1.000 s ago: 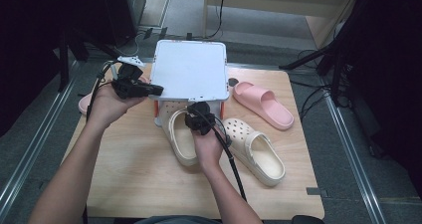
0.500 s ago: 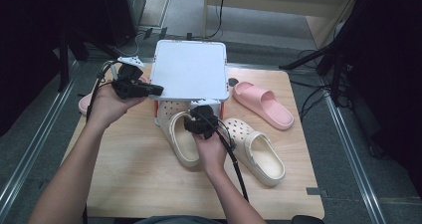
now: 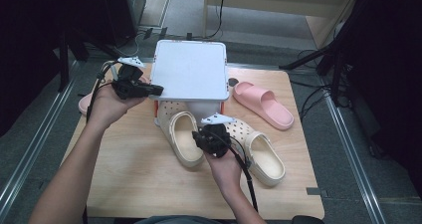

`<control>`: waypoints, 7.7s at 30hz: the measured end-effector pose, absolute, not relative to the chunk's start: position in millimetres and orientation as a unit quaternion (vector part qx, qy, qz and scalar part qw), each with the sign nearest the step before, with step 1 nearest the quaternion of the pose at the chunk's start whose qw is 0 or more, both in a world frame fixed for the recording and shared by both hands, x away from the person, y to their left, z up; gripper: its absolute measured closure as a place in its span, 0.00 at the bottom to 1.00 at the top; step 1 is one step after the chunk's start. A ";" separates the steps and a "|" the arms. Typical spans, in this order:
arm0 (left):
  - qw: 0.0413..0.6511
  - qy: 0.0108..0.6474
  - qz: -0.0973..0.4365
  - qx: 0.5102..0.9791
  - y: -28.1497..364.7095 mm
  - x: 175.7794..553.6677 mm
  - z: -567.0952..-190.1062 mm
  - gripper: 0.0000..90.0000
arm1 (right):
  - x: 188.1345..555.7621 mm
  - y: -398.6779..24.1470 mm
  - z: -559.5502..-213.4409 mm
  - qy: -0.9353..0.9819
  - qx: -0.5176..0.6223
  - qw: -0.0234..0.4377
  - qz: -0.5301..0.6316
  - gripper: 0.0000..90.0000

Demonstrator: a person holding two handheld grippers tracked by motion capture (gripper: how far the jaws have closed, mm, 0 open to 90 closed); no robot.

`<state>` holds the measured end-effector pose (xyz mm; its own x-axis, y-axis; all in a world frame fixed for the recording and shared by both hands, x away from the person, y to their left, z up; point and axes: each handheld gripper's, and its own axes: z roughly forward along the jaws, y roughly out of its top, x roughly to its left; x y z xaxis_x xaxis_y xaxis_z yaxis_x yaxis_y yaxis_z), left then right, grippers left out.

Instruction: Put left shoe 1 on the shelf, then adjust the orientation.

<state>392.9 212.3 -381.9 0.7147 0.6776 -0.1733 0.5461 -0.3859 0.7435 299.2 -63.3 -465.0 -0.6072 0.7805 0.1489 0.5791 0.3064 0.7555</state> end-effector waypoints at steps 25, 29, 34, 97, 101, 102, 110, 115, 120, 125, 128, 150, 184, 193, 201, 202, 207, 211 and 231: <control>0.418 0.370 0.078 0.826 213.7 392.8 -383.1 0.99 | 247.9 -81.4 -515.4 0.857 0.367 0.085 0.350 1.00; 0.419 0.370 0.077 0.826 213.6 392.9 -383.4 0.99 | 249.9 -74.9 -514.9 0.856 0.367 0.078 0.356 1.00; 0.420 0.369 0.077 0.826 214.1 392.9 -383.7 0.99 | 248.0 -63.8 -515.2 0.861 0.357 0.076 0.353 1.00; 0.445 0.386 0.048 0.807 214.1 381.3 -366.9 0.60 | 306.5 -54.9 -459.8 0.847 0.319 0.078 0.417 0.86; 0.446 0.378 0.057 0.809 210.3 370.6 -363.7 0.52 | 297.4 -77.8 -450.0 0.846 0.316 0.070 0.424 0.79; 0.446 0.378 0.057 0.809 210.3 370.6 -363.7 0.50 | 297.4 -77.8 -450.0 0.846 0.316 0.070 0.424 0.79; 0.445 0.382 0.057 0.808 208.7 352.7 -366.9 0.44 | 288.8 -118.8 -444.1 0.848 0.315 0.076 0.420 0.79; 0.441 0.389 0.060 0.806 208.8 342.1 -371.1 0.43 | 289.1 -148.4 -436.3 0.838 0.323 0.085 0.430 0.79; 0.441 0.387 0.061 0.808 207.4 333.2 -377.2 0.42 | 294.9 -169.8 -435.4 0.837 0.334 0.085 0.425 0.78; 0.437 0.390 0.069 0.808 207.3 321.5 -386.5 0.41 | 303.8 -187.9 -436.3 0.831 0.342 0.095 0.428 0.73; 0.436 0.393 0.068 0.807 208.1 318.1 -390.5 0.41 | 305.8 -194.7 -436.7 0.827 0.346 0.105 0.431 0.70; 0.419 0.390 0.059 0.818 198.6 305.3 -442.7 0.41 | 316.2 -245.2 -447.2 0.801 0.400 0.118 0.430 0.61; 0.412 0.384 0.044 0.825 183.8 319.3 -450.5 0.44 | 336.9 -248.8 -491.5 0.831 0.424 0.106 0.344 0.64; 0.405 0.384 0.047 0.828 184.1 318.2 -450.5 0.46 | 337.5 -246.5 -485.9 0.833 0.424 0.125 0.332 0.82; 0.404 0.382 0.039 0.830 185.4 312.3 -450.2 0.62 | 325.0 -223.3 -466.8 0.832 0.405 0.137 0.352 0.85; 0.404 0.382 0.039 0.830 185.4 312.3 -450.2 0.63 | 325.0 -223.3 -466.8 0.832 0.405 0.137 0.352 0.85; 0.401 0.384 0.032 0.831 183.2 307.1 -453.4 0.66 | 314.8 -196.9 -463.9 0.846 0.384 0.124 0.349 0.85; 0.399 0.383 0.035 0.832 179.7 301.6 -456.3 0.67 | 310.5 -169.5 -463.3 0.855 0.364 0.112 0.352 0.85; 0.384 0.398 0.026 0.833 167.8 292.4 -480.2 0.65 | 313.7 -121.1 -481.6 0.874 0.332 0.064 0.348 0.78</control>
